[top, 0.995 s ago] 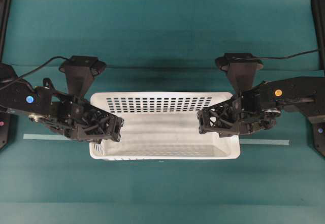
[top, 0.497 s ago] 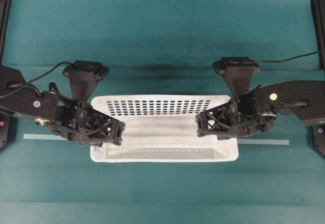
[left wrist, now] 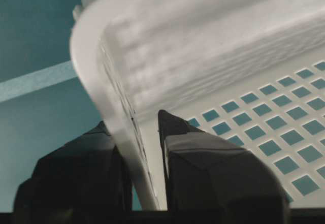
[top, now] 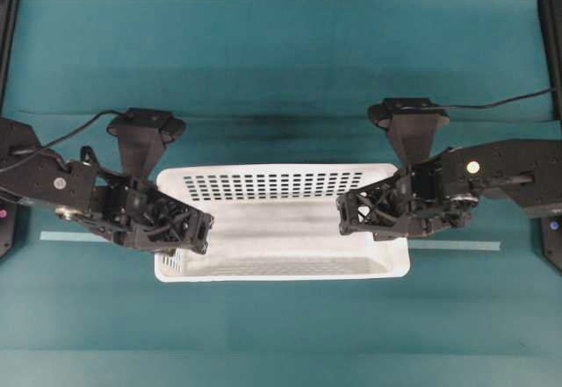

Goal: Lift the white basket with both hands.
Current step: 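Lift the basket with both grippers and carry it toward the front, then lower the basket onto the table and open both grippers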

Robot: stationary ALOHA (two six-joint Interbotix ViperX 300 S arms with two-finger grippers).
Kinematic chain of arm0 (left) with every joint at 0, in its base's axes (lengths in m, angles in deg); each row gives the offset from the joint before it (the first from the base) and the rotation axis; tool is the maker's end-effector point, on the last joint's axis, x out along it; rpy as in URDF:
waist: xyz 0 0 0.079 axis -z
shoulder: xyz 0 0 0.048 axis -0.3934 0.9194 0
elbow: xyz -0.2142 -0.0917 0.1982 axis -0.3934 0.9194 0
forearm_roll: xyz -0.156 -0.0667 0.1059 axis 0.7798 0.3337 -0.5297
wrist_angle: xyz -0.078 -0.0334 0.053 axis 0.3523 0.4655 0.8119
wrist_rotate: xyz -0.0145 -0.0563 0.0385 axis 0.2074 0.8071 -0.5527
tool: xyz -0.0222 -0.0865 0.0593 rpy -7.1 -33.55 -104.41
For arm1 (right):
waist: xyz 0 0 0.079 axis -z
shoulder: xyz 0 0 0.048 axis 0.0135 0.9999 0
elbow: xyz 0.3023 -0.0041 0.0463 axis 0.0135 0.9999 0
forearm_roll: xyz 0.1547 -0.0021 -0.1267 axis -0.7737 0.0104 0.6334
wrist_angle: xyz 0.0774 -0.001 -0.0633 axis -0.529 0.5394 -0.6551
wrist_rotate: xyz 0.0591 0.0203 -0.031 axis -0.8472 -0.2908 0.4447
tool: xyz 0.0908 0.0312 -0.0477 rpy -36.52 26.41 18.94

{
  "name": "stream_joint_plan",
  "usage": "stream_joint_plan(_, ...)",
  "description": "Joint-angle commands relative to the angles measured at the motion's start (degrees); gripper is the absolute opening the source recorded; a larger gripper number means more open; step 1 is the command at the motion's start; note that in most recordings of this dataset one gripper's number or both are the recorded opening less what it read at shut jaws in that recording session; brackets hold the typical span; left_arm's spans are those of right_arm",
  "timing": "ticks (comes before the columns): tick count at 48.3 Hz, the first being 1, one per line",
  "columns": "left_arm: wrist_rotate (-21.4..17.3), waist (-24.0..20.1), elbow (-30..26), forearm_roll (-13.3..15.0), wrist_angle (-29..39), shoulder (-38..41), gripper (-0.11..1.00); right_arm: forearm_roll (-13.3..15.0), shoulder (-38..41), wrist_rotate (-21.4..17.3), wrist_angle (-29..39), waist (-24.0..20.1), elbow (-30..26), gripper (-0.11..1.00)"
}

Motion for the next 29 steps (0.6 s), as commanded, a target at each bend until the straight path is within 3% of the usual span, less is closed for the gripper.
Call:
stream_joint_plan(1, -2.7, -0.4, -0.8, -1.0, -1.7, -0.3, 0.11, 0.2, 1.2, -0.4, -1.8, -1.6, -0.2, 0.25)
stream_joint_plan(5, -2.9, -0.4, -0.8, -1.0, -1.6, -0.3, 0.27, 0.3, 1.2, -1.3, -1.8, -1.6, -0.1, 0.42)
stream_joint_plan(13, -3.0, -0.4, -0.4, -1.0, -1.6, -0.4, 0.74, 0.5, 1.3, -2.7, -1.8, -1.6, -0.3, 0.84)
stream_joint_plan(17, -2.9, -0.4, -0.4, -1.0, -1.3, -0.6, 0.93, 0.8, 1.2, -3.1, -1.5, -1.6, -0.3, 0.97)
stream_joint_plan(29, -3.3, -0.1, -0.2, -0.9, -0.4, -3.9, 0.91, 1.6, -2.4, -3.3, 1.8, -1.1, -0.4, 0.96)
